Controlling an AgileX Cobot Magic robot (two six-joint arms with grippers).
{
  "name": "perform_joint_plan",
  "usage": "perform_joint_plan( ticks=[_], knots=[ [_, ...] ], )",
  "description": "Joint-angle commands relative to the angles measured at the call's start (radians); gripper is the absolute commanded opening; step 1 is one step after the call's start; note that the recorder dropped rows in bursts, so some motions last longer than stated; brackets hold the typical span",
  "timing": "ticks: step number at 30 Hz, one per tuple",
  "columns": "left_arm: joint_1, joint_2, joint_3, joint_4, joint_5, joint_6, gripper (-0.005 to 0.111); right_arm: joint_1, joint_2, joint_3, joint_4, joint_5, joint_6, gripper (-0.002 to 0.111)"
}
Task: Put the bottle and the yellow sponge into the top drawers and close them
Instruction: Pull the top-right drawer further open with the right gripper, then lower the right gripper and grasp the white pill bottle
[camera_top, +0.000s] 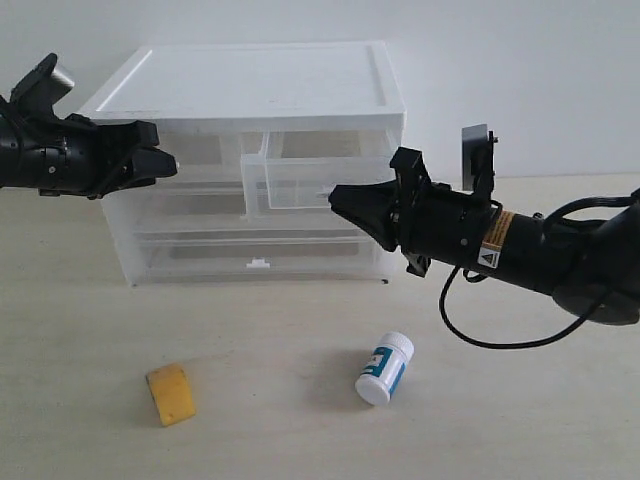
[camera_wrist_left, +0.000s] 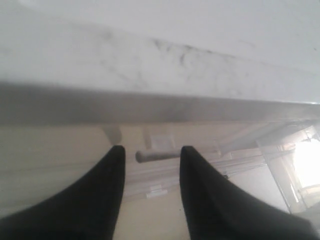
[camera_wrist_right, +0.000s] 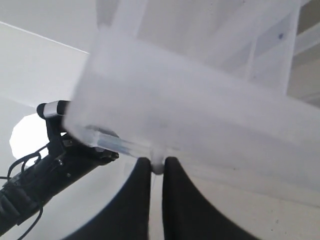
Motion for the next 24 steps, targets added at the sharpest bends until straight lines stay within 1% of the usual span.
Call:
perform_joint_plan(
  ticks=[1,14,18,21,22,23,24],
  knots=[
    [0.000,0.000,-0.016,-0.028,-0.034,0.003,0.035,0.000,-0.046,0.048,-0.025,-0.036,-0.032,0.000],
    [0.000,0.002,-0.016,-0.030,-0.034,0.003,0.035,0.000,-0.116,0.157,-0.047,-0.036,-0.081,0.000],
    [0.000,0.002,-0.016,-0.030,-0.034,0.003,0.035,-0.002,-0.145,0.203,-0.095,-0.036,-0.146,0.000],
    [0.000,0.002,-0.016,-0.028,-0.034,0.003,0.035,-0.002,-0.178,0.222,-0.169,-0.036,-0.182,0.000],
    [0.000,0.002,-0.016,-0.028,-0.034,0.003,0.035,-0.002,-0.194,0.222,-0.205,-0.033,-0.182,0.002],
    [0.000,0.002,-0.016,-0.028,-0.034,0.003,0.035,-0.002,-0.208,0.222,-0.224,0.029,-0.191,0.005],
    [0.000,0.002,-0.016,-0.028,-0.031,0.003,0.035,-0.002,-0.226,0.222,-0.248,0.102,-0.200,0.010]
  ],
)
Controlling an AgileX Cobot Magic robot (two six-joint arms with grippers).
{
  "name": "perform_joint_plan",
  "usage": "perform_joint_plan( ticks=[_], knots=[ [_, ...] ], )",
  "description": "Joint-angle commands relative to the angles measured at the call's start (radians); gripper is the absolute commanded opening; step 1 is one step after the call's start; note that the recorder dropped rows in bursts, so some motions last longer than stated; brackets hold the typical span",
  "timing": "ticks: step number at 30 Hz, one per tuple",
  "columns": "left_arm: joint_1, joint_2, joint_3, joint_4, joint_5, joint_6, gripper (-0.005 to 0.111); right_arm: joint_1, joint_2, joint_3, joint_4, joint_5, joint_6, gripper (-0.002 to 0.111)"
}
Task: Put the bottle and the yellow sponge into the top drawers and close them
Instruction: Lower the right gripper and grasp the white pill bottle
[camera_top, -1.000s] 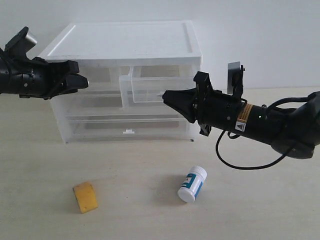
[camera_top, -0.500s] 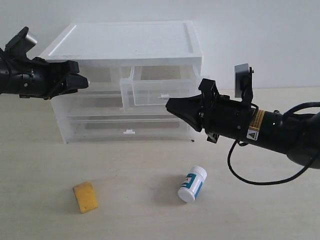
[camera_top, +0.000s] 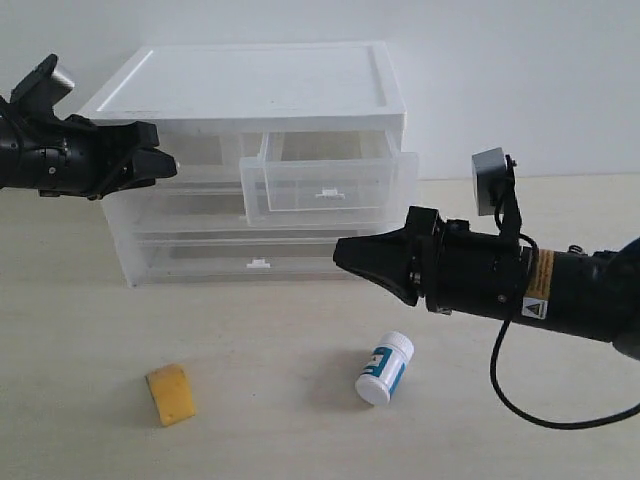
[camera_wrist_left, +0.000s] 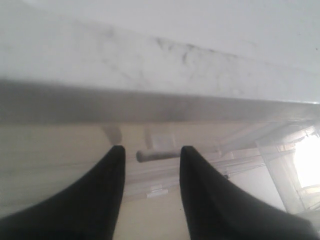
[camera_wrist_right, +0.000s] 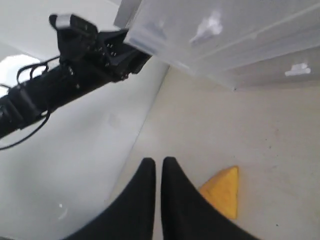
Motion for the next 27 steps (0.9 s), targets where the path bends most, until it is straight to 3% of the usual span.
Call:
perform_joint_plan(
  ticks=[1,4,6,18,27],
  knots=[
    [0.000,0.001,-0.016,-0.028,-0.029,0.003,0.035,-0.002,-0.080,0.007,-0.117,0.188,-0.050,0.018],
    [0.000,0.001,-0.016,-0.028,-0.029,0.003,0.035,0.010,-0.127,0.007,-0.175,0.396,-0.042,0.046],
    [0.000,0.001,-0.016,-0.028,-0.029,0.003,0.035,0.029,-0.138,0.007,-0.186,0.485,-0.029,0.058],
    [0.000,0.001,-0.016,-0.024,0.013,0.003,0.035,0.233,-0.138,-0.020,0.088,0.984,-0.223,0.057],
    [0.000,0.001,-0.016,-0.024,0.015,0.003,0.035,0.241,-0.110,-0.027,0.194,1.014,-0.246,0.057]
  ],
)
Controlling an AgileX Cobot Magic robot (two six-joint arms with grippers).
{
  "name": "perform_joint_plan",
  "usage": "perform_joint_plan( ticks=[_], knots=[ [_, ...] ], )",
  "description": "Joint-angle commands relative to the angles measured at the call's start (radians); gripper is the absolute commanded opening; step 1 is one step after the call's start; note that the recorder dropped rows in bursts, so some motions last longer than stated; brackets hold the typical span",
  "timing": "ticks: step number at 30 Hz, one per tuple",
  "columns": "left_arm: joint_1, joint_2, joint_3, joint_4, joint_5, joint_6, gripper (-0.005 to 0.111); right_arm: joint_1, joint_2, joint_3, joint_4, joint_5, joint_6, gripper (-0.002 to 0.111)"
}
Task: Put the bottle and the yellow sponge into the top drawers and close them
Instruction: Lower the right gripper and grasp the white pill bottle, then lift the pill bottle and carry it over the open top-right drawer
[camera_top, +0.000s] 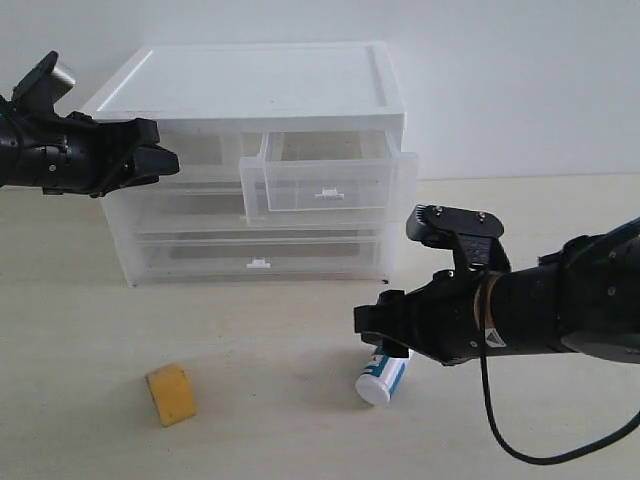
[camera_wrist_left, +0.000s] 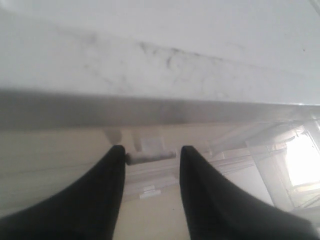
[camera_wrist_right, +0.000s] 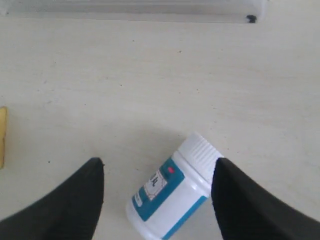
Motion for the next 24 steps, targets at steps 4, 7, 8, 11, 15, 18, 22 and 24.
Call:
perform_joint_plan(
  ticks=[4,7,8,11,15,18,22,24],
  knots=[
    [0.000,0.001,-0.011,-0.021,-0.011,0.003,0.035,0.002,0.086,-0.003,0.056,-0.040,-0.031,0.057],
    [0.000,0.001,-0.011,-0.017,-0.004,0.003,0.035,0.002,0.170,-0.026,0.095,-0.045,-0.072,0.057],
    [0.000,0.001,-0.011,-0.017,-0.004,0.003,0.035,0.002,0.175,-0.028,0.099,-0.045,-0.072,0.057],
    [0.000,0.001,-0.011,-0.017,-0.004,0.003,0.035,0.002,0.182,-0.029,0.099,-0.045,-0.077,0.044],
    [0.000,0.001,-0.011,-0.017,-0.004,0.003,0.035,0.002,0.182,-0.029,0.095,-0.045,-0.112,0.000],
    [0.000,0.001,-0.011,-0.017,-0.004,0.003,0.035,0.002,0.182,-0.029,0.095,-0.047,-0.117,0.000],
    [0.000,0.001,-0.011,-0.017,-0.004,0.003,0.035,0.002,0.155,-0.029,0.046,-0.047,-0.122,0.000],
    [0.000,0.001,-0.011,-0.017,-0.004,0.003,0.035,0.002,0.126,-0.029,0.004,-0.045,-0.118,0.000]
  ],
)
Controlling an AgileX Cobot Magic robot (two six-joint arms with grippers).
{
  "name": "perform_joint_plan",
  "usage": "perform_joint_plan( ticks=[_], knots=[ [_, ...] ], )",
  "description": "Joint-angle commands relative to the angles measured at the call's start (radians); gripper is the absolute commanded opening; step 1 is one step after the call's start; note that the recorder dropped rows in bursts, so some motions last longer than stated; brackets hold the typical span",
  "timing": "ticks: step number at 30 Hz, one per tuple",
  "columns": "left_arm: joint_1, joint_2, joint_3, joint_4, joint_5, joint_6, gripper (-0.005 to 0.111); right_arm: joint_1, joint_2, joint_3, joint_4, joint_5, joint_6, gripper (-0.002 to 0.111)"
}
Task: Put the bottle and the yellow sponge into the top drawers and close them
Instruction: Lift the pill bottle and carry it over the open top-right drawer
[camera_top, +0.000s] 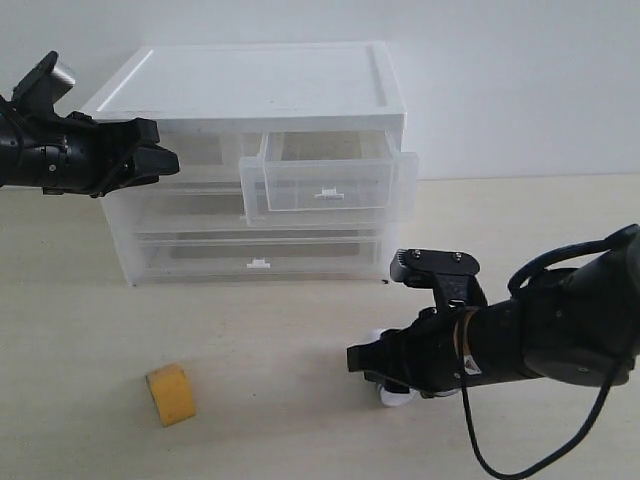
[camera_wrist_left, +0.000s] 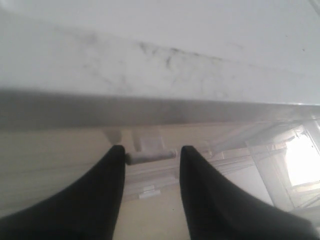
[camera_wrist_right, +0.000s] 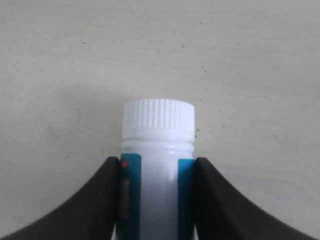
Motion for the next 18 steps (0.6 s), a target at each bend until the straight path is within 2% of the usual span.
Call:
perform_joint_plan(
  ticks=[1,11,18],
  knots=[
    [0.000,0.001,-0.011,-0.017,-0.005,0.003,0.035,0.002,-0.066,0.001,-0.095,0.002,0.008,0.000],
    [0.000,0.001,-0.011,-0.017,-0.005,0.003,0.035,0.002,-0.272,0.001,-0.430,-0.005,0.239,0.000],
    [0.000,0.001,-0.011,-0.017,-0.005,0.003,0.035,0.002,-0.396,-0.044,-0.663,-0.122,0.379,0.000]
  ],
)
